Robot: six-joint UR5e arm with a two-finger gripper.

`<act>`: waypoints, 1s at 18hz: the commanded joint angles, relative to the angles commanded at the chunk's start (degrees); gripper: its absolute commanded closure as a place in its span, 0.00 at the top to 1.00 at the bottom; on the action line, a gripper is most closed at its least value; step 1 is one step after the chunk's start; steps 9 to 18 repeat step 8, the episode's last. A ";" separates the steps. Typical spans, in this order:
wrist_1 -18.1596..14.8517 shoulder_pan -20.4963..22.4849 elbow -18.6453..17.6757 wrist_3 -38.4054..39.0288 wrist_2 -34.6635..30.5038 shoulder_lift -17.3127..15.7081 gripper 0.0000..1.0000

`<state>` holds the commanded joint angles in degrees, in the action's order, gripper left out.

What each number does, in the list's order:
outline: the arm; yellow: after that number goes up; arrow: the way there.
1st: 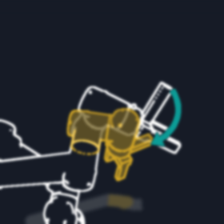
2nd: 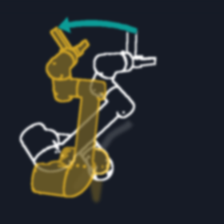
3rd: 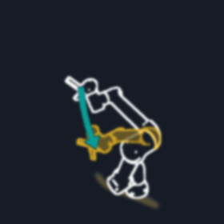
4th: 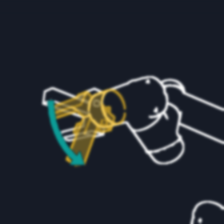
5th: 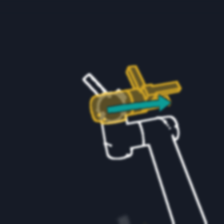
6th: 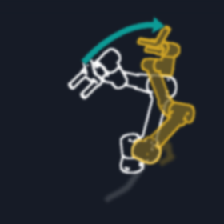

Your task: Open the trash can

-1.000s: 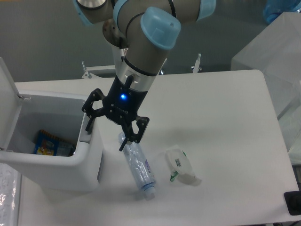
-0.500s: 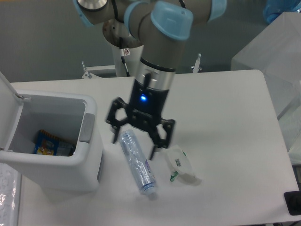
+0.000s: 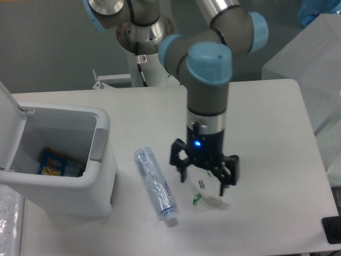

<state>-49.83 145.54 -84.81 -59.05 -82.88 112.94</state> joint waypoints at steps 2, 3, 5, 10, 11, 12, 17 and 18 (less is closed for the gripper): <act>-0.27 0.53 -0.97 -4.56 -0.18 0.00 1.00; -0.35 0.62 -0.97 -7.37 -0.44 0.44 1.00; -1.05 0.62 -0.80 -10.90 -3.50 0.79 1.00; -3.96 0.62 -0.71 -12.67 -5.19 0.79 1.00; -3.96 0.62 -0.71 -12.67 -5.19 0.79 1.00; -3.96 0.62 -0.71 -12.67 -5.19 0.79 1.00; -3.96 0.62 -0.71 -12.67 -5.19 0.79 1.00; -3.96 0.62 -0.71 -12.67 -5.19 0.79 1.00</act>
